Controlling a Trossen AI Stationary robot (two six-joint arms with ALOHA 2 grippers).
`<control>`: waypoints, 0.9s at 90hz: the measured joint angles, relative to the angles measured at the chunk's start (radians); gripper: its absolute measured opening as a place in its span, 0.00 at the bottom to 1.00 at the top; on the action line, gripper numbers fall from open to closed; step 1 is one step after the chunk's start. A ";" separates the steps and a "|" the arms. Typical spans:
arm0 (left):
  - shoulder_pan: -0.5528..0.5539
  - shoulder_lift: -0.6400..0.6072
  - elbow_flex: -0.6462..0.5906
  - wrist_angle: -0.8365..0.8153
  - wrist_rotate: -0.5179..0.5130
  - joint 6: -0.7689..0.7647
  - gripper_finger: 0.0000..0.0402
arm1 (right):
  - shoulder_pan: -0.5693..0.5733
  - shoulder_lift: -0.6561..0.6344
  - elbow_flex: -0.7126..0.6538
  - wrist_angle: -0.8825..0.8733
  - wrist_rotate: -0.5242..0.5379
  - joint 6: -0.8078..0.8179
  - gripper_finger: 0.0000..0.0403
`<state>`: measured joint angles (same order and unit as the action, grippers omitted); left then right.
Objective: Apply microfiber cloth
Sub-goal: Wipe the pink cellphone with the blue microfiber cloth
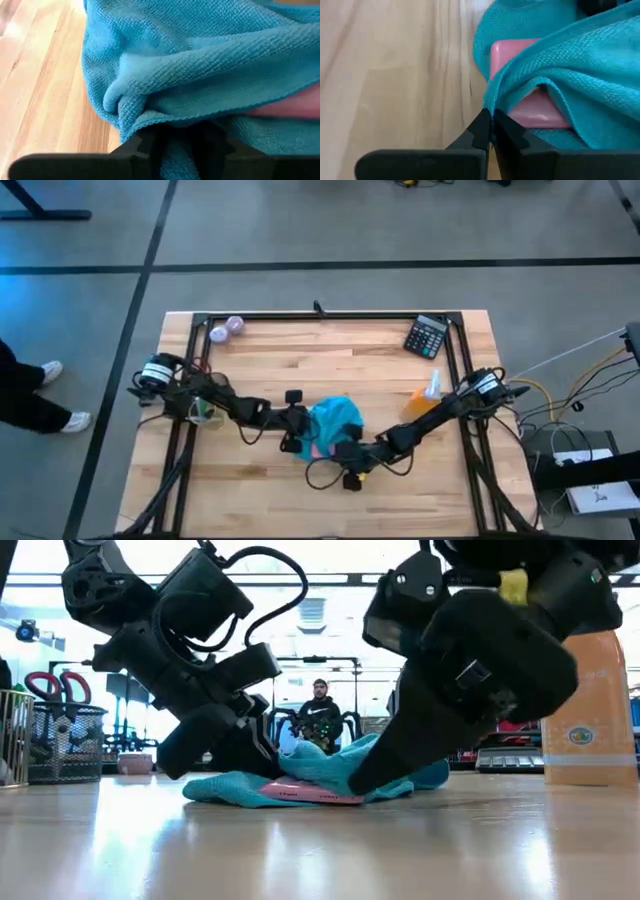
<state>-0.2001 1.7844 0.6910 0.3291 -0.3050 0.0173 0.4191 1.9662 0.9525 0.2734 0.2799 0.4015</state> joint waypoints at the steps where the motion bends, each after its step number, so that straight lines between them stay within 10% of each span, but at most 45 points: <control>1: 0.000 0.000 0.000 0.000 0.000 0.000 0.19 | 0.000 0.002 0.000 0.006 0.000 0.000 0.00; 81: 0.000 0.001 -0.001 0.012 0.001 0.000 0.19 | -0.072 0.058 0.056 0.105 0.019 -0.105 0.00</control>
<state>-0.2001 1.7855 0.6903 0.3416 -0.3040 0.0174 0.3468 2.0237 1.0087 0.3784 0.2990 0.2967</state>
